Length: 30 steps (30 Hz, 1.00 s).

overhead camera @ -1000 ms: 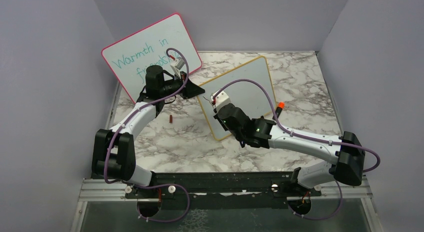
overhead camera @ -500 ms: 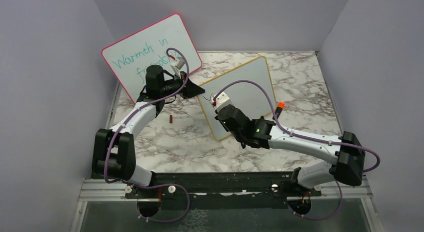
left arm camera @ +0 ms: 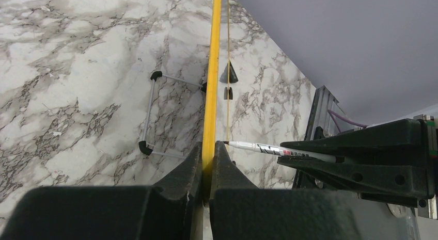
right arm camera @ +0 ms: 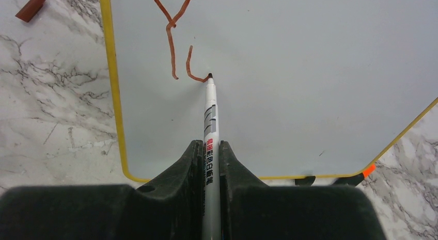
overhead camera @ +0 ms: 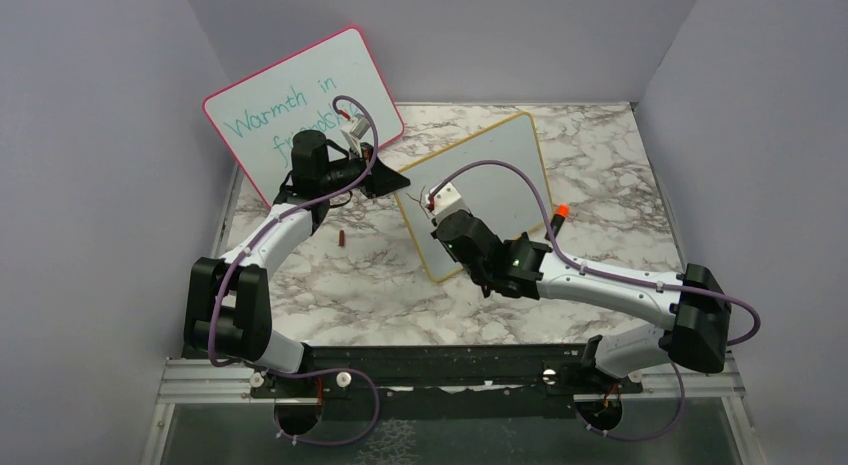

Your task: Write a sentence on the whiteboard

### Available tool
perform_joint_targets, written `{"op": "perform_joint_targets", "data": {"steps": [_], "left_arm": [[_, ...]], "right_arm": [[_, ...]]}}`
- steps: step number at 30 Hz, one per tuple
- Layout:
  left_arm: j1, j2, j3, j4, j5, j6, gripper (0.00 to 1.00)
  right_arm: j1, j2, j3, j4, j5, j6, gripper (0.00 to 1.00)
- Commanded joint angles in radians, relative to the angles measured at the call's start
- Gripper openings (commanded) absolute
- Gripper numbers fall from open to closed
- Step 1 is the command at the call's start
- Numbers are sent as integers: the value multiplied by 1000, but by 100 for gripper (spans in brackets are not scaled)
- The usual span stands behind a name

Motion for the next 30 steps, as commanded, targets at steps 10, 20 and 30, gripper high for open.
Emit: {"op": "perform_joint_targets", "data": {"steps": [10, 20, 30], "left_arm": [[-28, 40, -19, -96, 40, 57, 0], [-27, 40, -18, -96, 40, 58, 0], [-27, 38, -17, -96, 41, 58, 0]], "right_arm": [[-23, 4, 3, 114, 38, -40, 1], [-25, 13, 21, 144, 17, -71, 1], [-25, 13, 25, 164, -19, -86, 1]]}}
